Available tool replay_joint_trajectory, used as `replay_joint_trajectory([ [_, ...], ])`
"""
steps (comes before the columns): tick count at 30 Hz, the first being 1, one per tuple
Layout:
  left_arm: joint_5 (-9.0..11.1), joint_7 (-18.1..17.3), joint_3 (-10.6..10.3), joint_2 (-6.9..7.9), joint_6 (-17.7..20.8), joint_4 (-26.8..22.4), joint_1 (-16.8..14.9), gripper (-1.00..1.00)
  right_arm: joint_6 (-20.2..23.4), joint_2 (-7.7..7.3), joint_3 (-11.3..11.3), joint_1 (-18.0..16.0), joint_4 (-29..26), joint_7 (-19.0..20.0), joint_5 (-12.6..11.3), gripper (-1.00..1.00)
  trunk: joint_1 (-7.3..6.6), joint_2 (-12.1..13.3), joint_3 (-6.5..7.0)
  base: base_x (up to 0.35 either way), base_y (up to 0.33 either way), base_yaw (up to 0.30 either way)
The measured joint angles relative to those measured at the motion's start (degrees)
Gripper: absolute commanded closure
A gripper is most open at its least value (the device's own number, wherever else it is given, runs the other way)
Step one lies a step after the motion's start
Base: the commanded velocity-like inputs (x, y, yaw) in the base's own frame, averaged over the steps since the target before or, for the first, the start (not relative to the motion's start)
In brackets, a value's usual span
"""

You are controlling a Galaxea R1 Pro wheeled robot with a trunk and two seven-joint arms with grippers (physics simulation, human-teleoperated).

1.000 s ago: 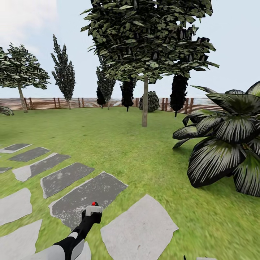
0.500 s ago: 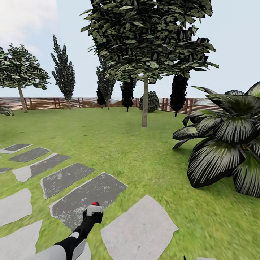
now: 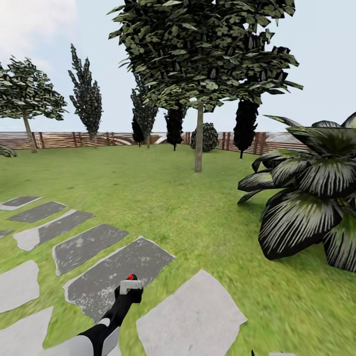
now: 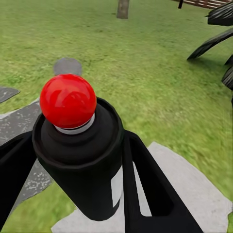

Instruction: In the garden, pick up the pesticide atomizer on the floor and spray pesticide onto both trees until each tree trunk is fully covered.

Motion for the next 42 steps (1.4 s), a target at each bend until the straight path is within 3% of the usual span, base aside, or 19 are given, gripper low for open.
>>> replay_joint_trajectory([
  [42,0.1,0.0,-0.1,-0.1,0.0,-0.3,0.0,1.0,-0.1,-0.08,-0.1,0.0,-1.6,-0.1,-0.1,-1.0,0.0,0.0,0.0,0.349,0.0,0.0],
])
